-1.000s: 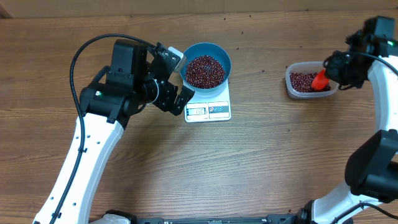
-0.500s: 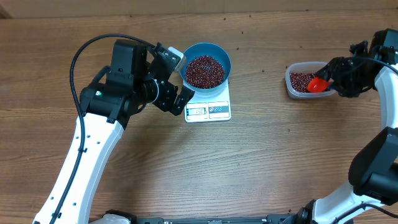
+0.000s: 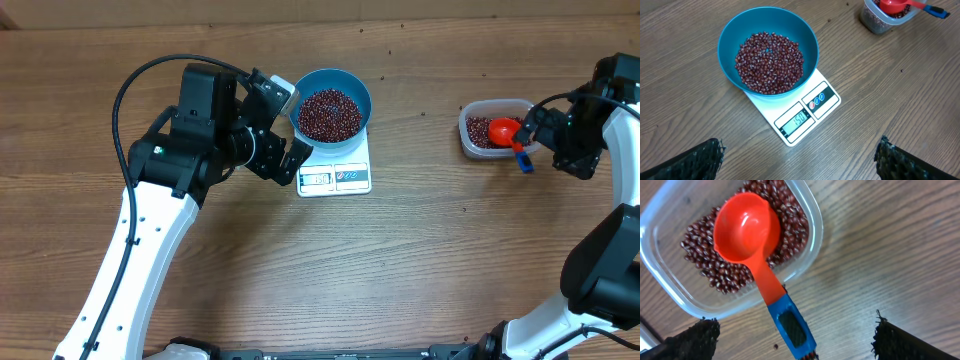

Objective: Scoop item into bowl and weigh 150g on scale

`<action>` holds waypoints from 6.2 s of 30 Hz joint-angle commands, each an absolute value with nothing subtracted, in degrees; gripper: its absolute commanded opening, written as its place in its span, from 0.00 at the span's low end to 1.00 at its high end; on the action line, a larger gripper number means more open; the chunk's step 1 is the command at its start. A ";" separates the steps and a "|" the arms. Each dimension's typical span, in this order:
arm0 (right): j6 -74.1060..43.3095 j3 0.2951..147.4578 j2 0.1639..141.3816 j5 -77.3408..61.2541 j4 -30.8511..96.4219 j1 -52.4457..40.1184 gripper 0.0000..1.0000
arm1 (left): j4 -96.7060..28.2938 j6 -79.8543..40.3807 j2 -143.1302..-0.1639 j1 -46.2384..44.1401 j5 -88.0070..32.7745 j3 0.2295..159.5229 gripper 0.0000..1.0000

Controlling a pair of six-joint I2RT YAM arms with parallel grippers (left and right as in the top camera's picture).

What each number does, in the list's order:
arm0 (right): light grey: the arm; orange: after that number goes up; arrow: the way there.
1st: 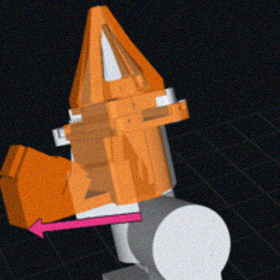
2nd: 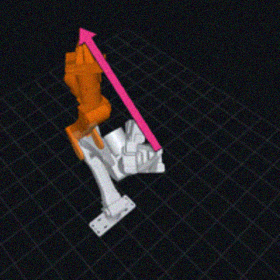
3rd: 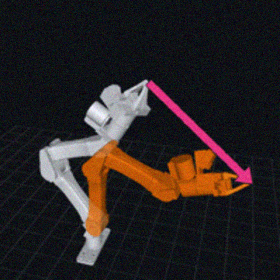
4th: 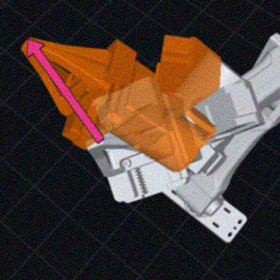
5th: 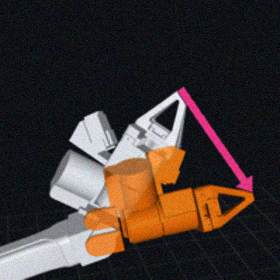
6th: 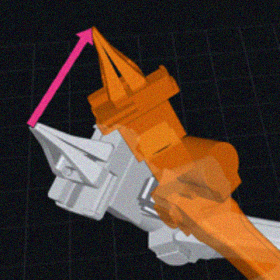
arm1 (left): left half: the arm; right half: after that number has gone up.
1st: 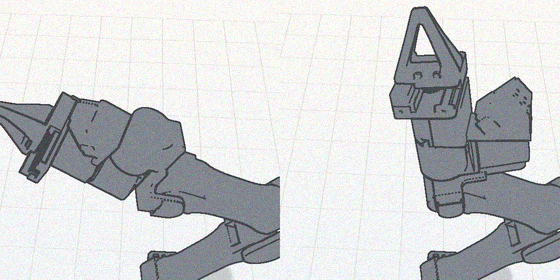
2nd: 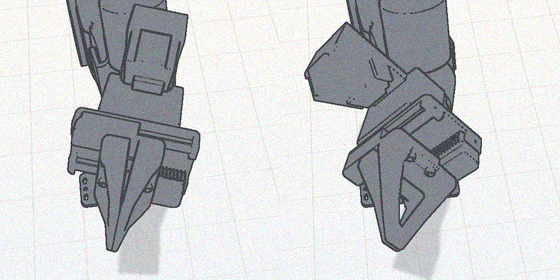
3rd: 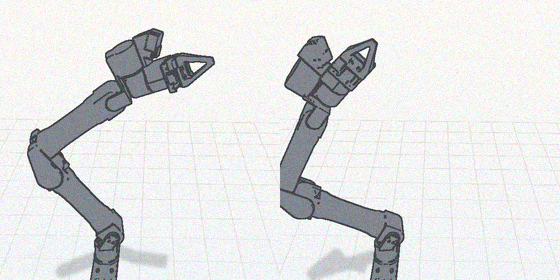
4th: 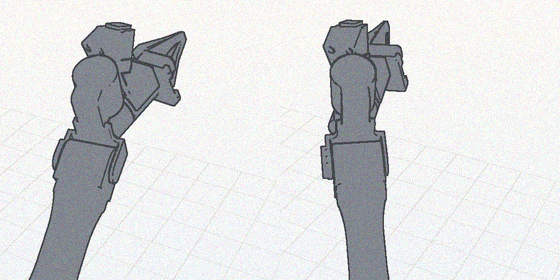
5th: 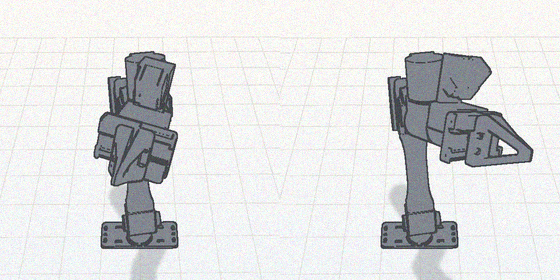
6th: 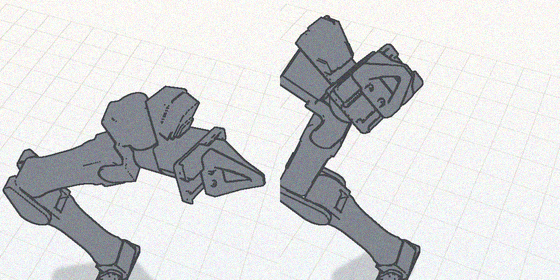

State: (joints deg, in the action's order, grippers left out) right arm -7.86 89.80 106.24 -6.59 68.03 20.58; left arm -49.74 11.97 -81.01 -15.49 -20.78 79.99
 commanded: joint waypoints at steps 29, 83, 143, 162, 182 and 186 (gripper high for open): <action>0.82 109.16 76.38 -31.33 84.40 20.58 1.00 | -49.47 11.14 -80.62 -15.40 -20.36 81.25 1.00; 5.96 0.45 1.56 -8.03 4.27 1.98 1.00 | -49.47 11.14 -80.62 -15.40 -20.38 81.25 0.99; 5.67 0.47 1.56 -8.78 4.01 1.98 1.00 | 1.45 8.62 -31.88 2.94 -15.90 19.81 0.99; 5.65 0.47 1.56 -8.78 4.01 1.98 1.00 | -1.04 16.97 -6.50 3.84 -13.10 0.27 1.00; 5.67 0.47 1.56 -8.78 4.01 1.98 1.00 | -3.16 13.52 -0.36 3.73 -13.10 0.27 1.00; 5.65 0.47 1.56 -8.78 4.01 1.98 1.00 | -3.16 13.52 -0.36 3.73 -13.10 0.27 0.99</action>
